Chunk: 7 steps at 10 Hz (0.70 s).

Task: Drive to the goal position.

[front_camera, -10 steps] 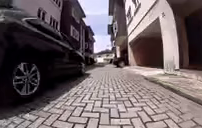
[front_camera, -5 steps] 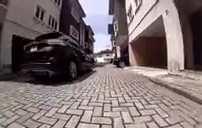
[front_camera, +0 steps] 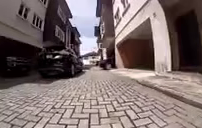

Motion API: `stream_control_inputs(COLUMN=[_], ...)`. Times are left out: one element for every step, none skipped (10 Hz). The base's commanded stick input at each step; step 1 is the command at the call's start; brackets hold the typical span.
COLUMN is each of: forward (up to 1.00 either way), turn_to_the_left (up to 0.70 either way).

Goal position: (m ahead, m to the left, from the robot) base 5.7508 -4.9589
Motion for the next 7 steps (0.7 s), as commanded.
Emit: stream_control_inputs(forward=[0.5, 0.5, 0.5, 0.5, 0.5, 0.5, 0.5], turn_to_the_left=[0.0, 0.0, 0.0, 0.0, 0.0, 0.0, 0.0])
